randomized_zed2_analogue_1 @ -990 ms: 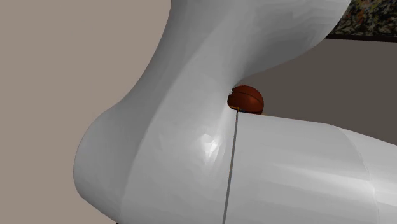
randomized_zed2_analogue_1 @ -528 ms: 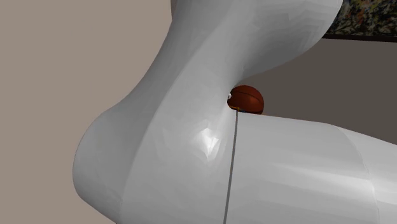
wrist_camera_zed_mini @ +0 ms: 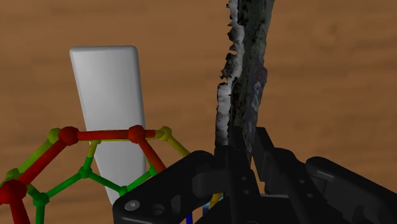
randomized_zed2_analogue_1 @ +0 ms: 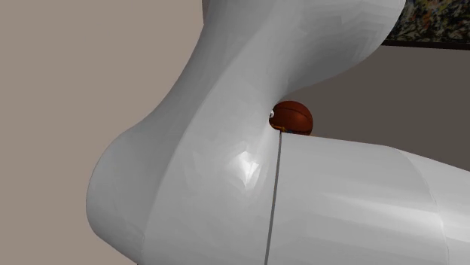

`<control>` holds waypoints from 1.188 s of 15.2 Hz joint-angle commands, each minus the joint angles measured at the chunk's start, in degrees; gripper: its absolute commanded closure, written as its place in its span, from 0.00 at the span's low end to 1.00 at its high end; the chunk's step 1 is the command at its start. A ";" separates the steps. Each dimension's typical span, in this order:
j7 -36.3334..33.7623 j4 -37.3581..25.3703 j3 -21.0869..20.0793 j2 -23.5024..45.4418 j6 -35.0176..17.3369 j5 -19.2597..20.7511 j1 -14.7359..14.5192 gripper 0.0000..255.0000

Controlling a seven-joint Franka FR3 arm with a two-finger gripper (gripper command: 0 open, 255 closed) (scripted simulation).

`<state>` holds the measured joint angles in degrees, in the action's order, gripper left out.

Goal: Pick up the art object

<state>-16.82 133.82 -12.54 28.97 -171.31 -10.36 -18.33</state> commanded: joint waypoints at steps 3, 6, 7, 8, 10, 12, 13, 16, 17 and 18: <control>-0.06 0.37 -0.11 -1.54 1.22 -0.08 0.21 1.00; -0.28 0.99 -0.32 -4.05 3.08 -0.24 0.40 1.00; -0.35 1.17 -0.39 -4.87 3.72 -0.29 0.46 1.00; -0.42 1.34 -0.46 -5.70 4.37 -0.35 0.52 1.00; -0.55 1.64 -0.59 -7.33 5.68 -0.47 0.65 1.00; -0.67 1.90 -0.72 -8.94 7.02 -0.59 0.77 1.00; -0.73 2.00 -0.78 -9.73 7.70 -0.65 0.83 1.00; -0.91 2.24 -0.96 -12.08 9.79 -0.82 1.01 1.00; -0.92 2.26 -0.97 -12.20 9.89 -0.83 1.02 1.00; -0.92 2.25 -0.97 -12.20 9.89 -0.83 1.02 1.00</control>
